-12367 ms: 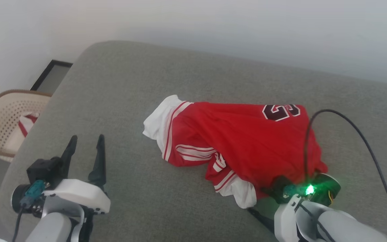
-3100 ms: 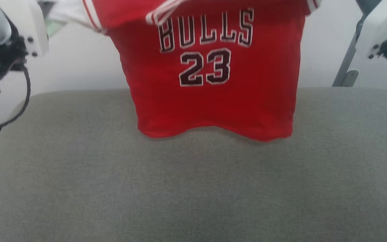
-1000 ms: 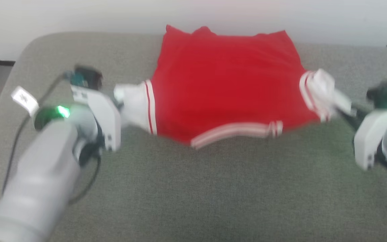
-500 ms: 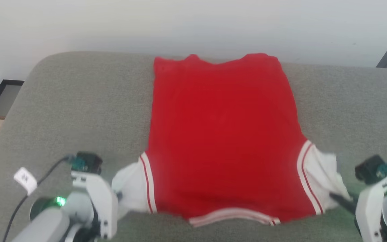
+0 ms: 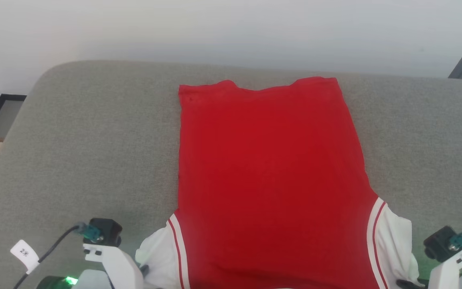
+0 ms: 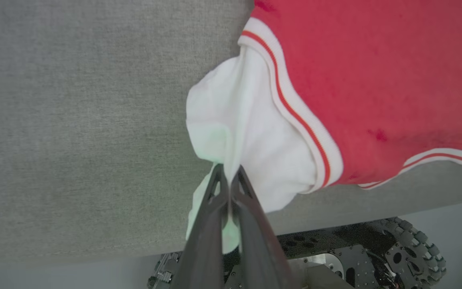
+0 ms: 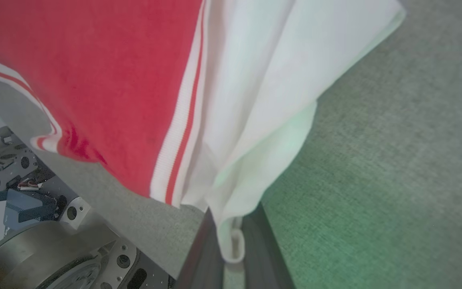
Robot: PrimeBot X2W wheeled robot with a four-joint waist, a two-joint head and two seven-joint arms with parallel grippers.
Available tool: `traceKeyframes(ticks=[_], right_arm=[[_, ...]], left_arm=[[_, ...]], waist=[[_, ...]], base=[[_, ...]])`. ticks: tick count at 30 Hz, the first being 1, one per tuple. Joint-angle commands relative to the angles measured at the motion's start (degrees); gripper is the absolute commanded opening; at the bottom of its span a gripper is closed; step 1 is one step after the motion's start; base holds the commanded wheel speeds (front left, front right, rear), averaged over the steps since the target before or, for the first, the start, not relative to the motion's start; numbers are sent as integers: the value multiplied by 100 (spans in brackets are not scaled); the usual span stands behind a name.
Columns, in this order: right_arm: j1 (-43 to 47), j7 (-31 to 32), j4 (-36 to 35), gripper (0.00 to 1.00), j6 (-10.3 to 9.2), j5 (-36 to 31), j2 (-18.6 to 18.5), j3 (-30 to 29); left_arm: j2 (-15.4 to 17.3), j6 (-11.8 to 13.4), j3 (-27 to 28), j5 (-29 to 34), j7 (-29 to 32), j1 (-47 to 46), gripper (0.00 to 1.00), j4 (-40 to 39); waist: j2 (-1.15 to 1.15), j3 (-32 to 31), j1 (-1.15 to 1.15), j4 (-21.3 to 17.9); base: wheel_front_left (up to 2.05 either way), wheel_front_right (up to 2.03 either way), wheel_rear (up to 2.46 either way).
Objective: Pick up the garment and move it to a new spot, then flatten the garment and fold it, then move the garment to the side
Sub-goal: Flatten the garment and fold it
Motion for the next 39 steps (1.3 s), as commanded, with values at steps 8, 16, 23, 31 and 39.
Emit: traceKeyframes(ticks=[8,16,23,31,39], right_arm=[[116,165,561,100,-31,-613,486,-300],[98,292,-311,100,-6,-625,237,-1206],[-478,-9,-755,100,-4,-1158,408,-2433],[-2131,-74,136,100,-4,-1899,961,-2765],[-3811,509,1775,100,-6,-1987,1210,-2123]], left_arm=[[-251,-24,-74,23,-169,-48,0,101],[-373,-39,-111,71,-259,-172,0,134],[-572,-76,-227,228,-326,-458,0,62],[-947,-220,-469,458,-360,-1037,0,164],[-1433,-459,-743,674,-494,-1605,0,436]], waist=[[0,137,0,-43],[0,277,0,-57],[0,665,0,89],[0,1227,0,496],[0,1730,0,1017]], base=[[0,0,0],[0,0,0],[0,0,0],[0,0,0],[0,0,0]])
